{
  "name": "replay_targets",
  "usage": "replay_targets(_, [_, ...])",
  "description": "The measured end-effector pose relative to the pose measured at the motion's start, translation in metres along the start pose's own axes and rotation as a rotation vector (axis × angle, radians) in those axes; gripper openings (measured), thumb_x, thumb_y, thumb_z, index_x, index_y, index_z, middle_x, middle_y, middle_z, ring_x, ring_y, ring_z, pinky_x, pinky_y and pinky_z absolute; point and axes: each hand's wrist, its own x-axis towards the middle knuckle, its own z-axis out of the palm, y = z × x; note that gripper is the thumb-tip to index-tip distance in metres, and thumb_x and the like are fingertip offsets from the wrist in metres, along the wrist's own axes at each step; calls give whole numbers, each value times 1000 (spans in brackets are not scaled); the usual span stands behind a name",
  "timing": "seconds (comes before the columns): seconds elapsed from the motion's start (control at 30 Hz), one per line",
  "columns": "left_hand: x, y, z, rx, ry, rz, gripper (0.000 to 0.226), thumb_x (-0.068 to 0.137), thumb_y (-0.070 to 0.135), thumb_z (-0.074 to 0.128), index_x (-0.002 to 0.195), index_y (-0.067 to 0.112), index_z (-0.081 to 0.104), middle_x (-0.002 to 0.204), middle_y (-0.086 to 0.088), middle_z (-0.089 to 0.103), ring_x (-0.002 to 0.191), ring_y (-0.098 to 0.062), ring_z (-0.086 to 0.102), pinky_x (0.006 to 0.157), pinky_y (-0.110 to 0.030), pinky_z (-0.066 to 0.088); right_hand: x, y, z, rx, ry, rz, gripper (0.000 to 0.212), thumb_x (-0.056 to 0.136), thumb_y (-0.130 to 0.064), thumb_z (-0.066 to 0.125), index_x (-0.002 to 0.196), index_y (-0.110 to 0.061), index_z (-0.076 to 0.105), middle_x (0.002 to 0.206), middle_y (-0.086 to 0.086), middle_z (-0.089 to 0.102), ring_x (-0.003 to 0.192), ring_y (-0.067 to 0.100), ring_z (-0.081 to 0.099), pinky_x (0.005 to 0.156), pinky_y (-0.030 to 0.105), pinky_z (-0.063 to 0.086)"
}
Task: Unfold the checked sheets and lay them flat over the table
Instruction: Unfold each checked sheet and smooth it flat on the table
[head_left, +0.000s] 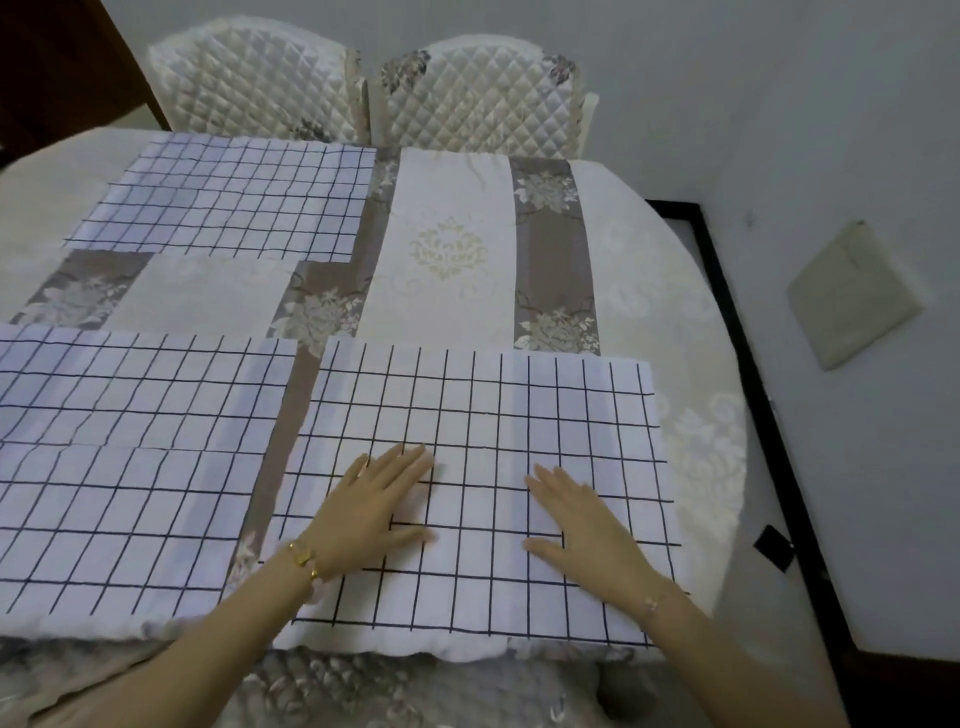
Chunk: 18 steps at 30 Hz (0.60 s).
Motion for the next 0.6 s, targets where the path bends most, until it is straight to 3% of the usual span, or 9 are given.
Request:
replay_targets(0.1, [-31,-14,17,41,-76,-10,96,66,88,26,141,43,-14,153,18,-16,145,-8,-12,118,-33,-10,-25,19,15,-99,-33,38,100,63,-82,9,149,-33,-6,150,-20,-19,141,2,-18,115,28,-13])
replay_targets(0.17, [-48,-30,13,48,-124,-60,105,56,93,18,141,41,-15,150,19,-24,142,-5,-20,114,-27,-18,-42,39,15,-108,-24,98,101,60,-86,8,146,-36,-12,149,-21,-21,140,1,-19,114,27,-13])
replay_targets(0.27, [-70,-44,4,56,-156,-119,112,48,96,12,142,40,-14,148,22,-25,139,-2,-21,119,-34,-7,-66,66,13,-109,-4,193,103,52,-94,0,139,-41,-18,147,-21,-24,139,1,-19,112,26,-10])
replay_targets(0.37, [-81,-45,2,8,-122,-189,122,46,99,18,148,36,-1,153,19,-15,143,-5,-13,120,-36,2,-78,74,12,-82,7,242,109,47,-98,-4,138,-40,-17,148,-20,-22,139,1,-17,113,29,-9])
replay_targets(0.43, [-84,-38,0,18,-128,-237,120,50,94,27,150,32,5,156,16,-10,146,-9,-6,120,-37,6,-79,69,8,-28,18,266,111,52,-97,7,142,-35,-12,151,-18,-16,140,1,-13,116,32,-5])
replay_targets(0.47, [-85,-33,-2,39,-135,-253,112,57,87,31,151,31,9,158,14,-6,147,-11,-1,119,-38,10,-80,65,4,-4,26,276,106,64,-91,22,147,-32,-5,154,-15,-10,142,2,-8,117,35,-2])
replay_targets(0.53, [-88,-19,-9,76,-131,-277,89,75,69,47,149,28,19,159,9,9,145,-14,16,116,-36,20,-79,56,-3,38,75,285,79,86,-59,49,150,-25,17,159,-7,12,146,10,11,119,36,9])
replay_targets(0.6, [-93,-6,-20,97,-65,-297,64,88,46,55,144,28,30,153,9,30,135,-13,38,105,-31,36,-77,47,-10,103,160,286,57,92,-39,53,144,-22,36,150,-3,38,137,14,36,114,32,26])
